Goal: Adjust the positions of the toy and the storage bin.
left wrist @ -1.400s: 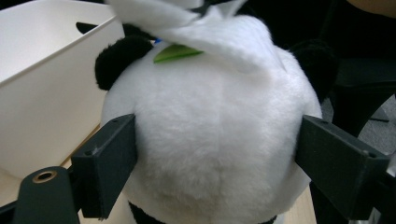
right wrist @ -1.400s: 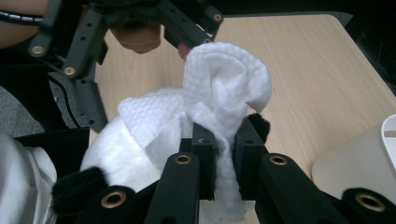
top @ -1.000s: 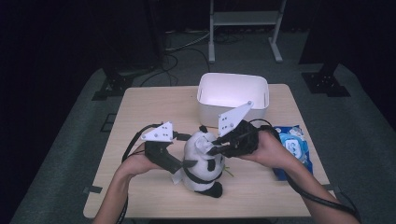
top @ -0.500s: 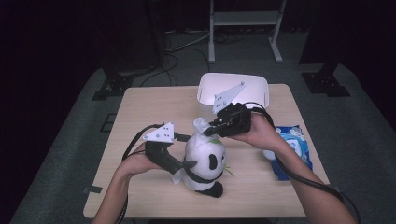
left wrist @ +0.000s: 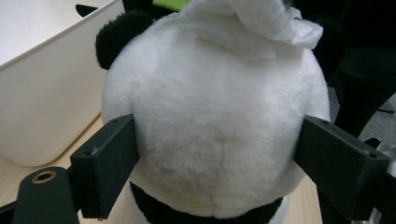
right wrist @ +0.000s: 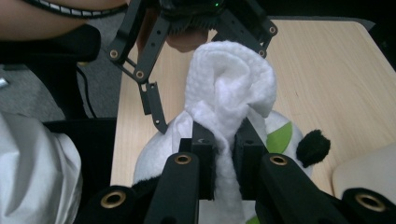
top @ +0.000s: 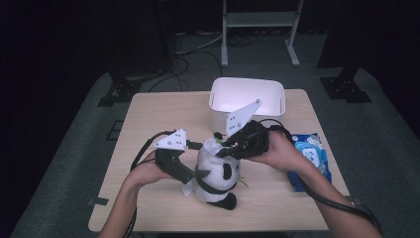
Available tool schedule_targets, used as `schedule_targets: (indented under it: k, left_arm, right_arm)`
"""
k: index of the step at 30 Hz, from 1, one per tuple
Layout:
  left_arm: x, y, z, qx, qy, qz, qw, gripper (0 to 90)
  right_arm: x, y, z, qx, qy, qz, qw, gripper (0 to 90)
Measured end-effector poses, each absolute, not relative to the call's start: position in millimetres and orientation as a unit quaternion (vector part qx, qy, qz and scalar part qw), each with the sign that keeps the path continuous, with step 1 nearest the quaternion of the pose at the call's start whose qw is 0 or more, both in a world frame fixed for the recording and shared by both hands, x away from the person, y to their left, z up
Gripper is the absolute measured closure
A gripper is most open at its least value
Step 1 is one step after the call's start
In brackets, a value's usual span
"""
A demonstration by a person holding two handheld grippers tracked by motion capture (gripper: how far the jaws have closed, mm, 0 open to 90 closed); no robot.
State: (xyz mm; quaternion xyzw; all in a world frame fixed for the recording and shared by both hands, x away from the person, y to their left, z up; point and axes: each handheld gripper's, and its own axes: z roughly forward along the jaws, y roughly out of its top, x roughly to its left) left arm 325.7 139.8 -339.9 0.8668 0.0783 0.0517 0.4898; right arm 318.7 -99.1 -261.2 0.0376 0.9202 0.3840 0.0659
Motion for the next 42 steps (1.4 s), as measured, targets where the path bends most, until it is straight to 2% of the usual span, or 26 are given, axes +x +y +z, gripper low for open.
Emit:
schedule_targets:
  k: [11,25,31,42]
  left_arm:
    - [327,134,-348,0.880,0.077,0.050,0.465,13.5]
    - [322,130,-314,0.880,0.057,0.067,0.467,13.1]
    - [322,124,-305,0.882,0.051,0.062,0.463,10.1]
    - [327,121,-307,0.886,0.062,0.058,0.456,13.0]
  right_arm:
    - [333,-132,-266,0.089,0.908,0.405,0.068,81.0]
    - [332,-107,-270,0.066,0.910,0.406,0.055,81.1]
    - [330,-95,-270,0.056,0.911,0.407,0.049,81.1]
    - [323,-107,-272,0.048,0.908,0.415,0.035,81.0]
